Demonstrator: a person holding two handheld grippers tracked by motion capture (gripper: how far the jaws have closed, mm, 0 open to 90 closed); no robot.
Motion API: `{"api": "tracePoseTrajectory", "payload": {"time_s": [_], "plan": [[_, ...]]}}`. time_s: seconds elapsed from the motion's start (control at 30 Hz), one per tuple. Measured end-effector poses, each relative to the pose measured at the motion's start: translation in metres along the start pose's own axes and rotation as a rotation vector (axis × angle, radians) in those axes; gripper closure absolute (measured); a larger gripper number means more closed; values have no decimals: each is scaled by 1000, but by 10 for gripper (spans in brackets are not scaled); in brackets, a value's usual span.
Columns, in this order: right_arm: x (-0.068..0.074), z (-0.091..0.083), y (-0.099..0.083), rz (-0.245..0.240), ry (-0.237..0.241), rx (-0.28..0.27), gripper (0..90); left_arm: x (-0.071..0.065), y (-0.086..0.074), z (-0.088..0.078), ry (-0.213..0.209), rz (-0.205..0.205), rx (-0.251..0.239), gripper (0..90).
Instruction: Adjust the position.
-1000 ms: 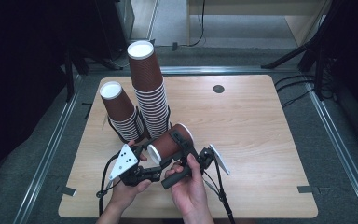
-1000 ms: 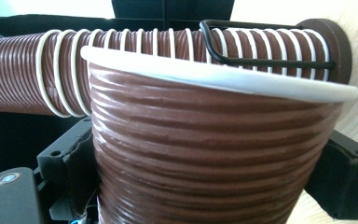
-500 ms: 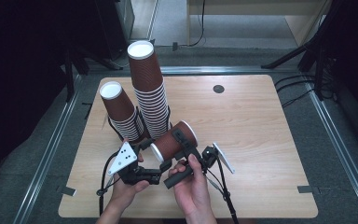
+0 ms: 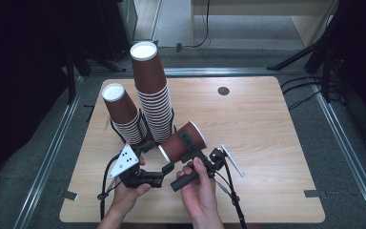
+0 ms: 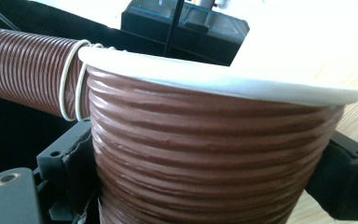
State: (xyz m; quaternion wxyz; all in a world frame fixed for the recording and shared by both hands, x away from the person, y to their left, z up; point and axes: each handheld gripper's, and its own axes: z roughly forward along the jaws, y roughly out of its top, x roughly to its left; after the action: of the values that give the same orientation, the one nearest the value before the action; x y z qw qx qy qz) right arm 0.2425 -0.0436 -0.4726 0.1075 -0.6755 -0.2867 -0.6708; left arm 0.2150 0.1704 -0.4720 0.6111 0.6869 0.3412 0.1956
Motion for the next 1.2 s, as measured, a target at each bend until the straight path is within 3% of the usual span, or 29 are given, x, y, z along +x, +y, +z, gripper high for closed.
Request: {"api": "tracePoseTrajectory", "payload": {"time_s": [0.17,0.2,0.5,0.87,1.2], "plan": [[1,-2,3,-46,-5,-18,100,1,0,0,6,-5,0,49],[3,-3,3,-77,-12,-23,100,1,0,0,7,-7,0,49],[7,-5,8,-199,-20,-69,99,1,0,0,9,-9,0,49],[6,-7,18,-304,-36,-106,100,2,1,-1,13,-14,-5,49],[5,-8,28,-494,-68,-170,100,4,1,-3,17,-16,-8,49]]}}
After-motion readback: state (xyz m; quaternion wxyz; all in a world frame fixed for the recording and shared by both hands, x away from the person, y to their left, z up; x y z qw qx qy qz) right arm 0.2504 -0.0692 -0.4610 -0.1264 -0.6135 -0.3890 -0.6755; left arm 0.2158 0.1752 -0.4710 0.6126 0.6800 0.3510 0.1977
